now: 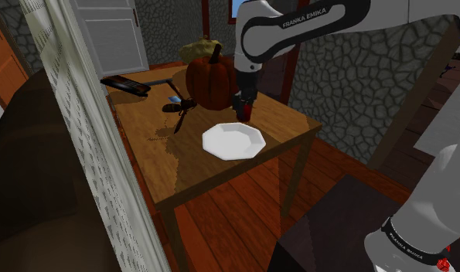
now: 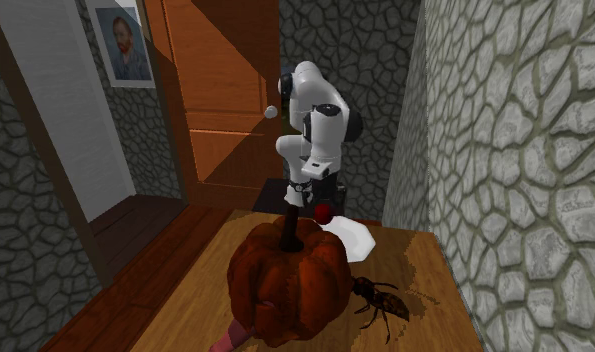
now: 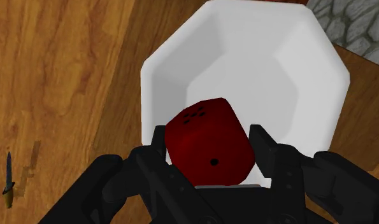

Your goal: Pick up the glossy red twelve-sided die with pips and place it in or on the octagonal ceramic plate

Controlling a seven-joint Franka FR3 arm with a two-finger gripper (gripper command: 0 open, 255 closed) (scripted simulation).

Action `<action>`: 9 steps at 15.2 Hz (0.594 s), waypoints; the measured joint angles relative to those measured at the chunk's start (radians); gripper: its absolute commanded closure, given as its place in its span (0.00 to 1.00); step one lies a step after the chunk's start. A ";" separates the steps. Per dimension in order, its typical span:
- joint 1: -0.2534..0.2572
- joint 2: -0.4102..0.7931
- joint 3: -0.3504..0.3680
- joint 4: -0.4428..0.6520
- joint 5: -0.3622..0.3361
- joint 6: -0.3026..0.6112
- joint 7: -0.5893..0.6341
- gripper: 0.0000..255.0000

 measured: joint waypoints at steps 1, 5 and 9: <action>0.011 0.000 0.009 -0.004 -0.001 0.004 0.021 1.00; 0.047 0.030 0.039 0.018 -0.007 0.011 0.089 1.00; 0.051 0.043 0.042 -0.018 -0.009 0.060 0.097 1.00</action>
